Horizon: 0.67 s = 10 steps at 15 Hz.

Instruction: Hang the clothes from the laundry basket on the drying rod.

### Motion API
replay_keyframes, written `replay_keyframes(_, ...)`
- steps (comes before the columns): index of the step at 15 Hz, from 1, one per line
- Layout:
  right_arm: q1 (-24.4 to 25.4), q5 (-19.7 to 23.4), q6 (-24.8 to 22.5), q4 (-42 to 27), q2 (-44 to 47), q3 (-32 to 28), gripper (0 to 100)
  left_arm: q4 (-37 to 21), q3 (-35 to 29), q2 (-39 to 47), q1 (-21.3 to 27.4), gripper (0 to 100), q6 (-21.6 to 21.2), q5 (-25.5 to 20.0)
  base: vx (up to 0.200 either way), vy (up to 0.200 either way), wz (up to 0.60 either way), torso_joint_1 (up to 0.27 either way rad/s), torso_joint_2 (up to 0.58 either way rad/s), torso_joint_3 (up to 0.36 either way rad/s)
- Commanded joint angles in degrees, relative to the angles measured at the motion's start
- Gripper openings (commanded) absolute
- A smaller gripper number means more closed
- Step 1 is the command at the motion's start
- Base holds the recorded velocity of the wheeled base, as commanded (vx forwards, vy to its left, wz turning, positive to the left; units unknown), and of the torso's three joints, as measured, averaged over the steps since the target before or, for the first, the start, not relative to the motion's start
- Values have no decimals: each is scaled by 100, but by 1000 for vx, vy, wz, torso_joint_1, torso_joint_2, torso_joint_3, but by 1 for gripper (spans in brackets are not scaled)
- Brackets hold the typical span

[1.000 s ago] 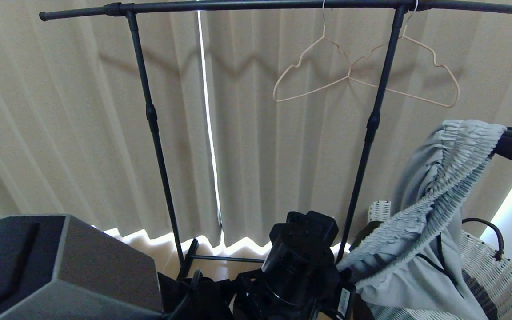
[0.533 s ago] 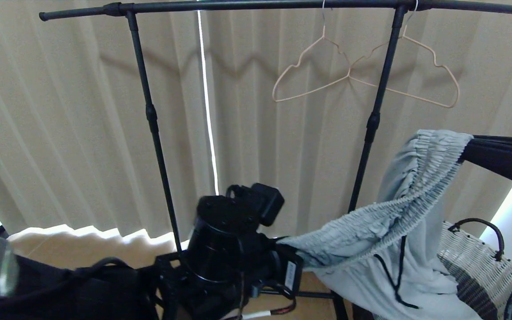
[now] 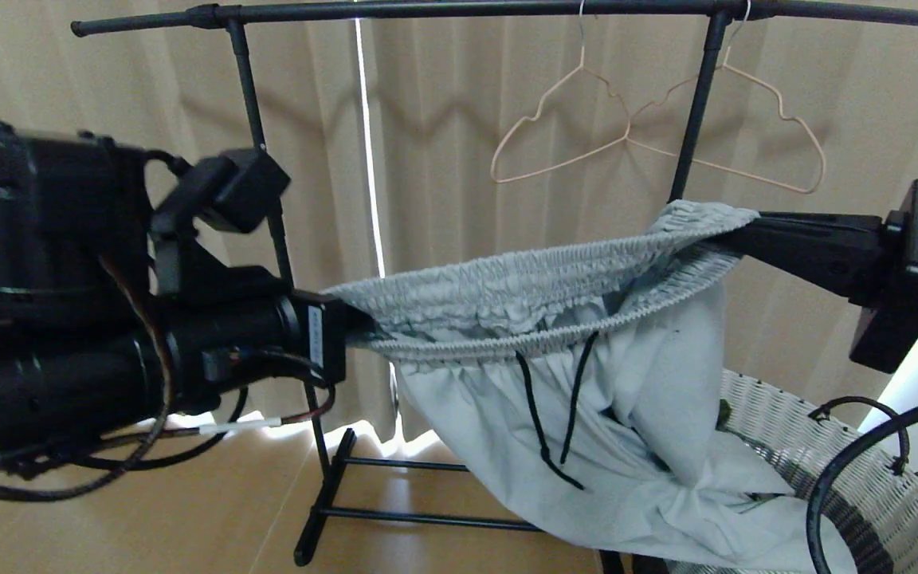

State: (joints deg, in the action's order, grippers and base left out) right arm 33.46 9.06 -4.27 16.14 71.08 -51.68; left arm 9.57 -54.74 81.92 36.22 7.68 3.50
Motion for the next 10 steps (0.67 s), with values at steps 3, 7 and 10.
replay_keyframes(3,-94,-27,137,179,608,-510,0,-860,-1549,-80,-229,0,-223,-7,0,0,0,0,0,0)
replay_keyframes(7,-455,-44,216,188,1145,-1099,0,-860,-1953,325,-256,0,-830,2,0,0,0,0,0,0)
replay_keyframes(10,-666,-36,216,214,1312,-1108,0,-869,-1900,641,-405,0,-830,160,0,0,0,0,0,0)
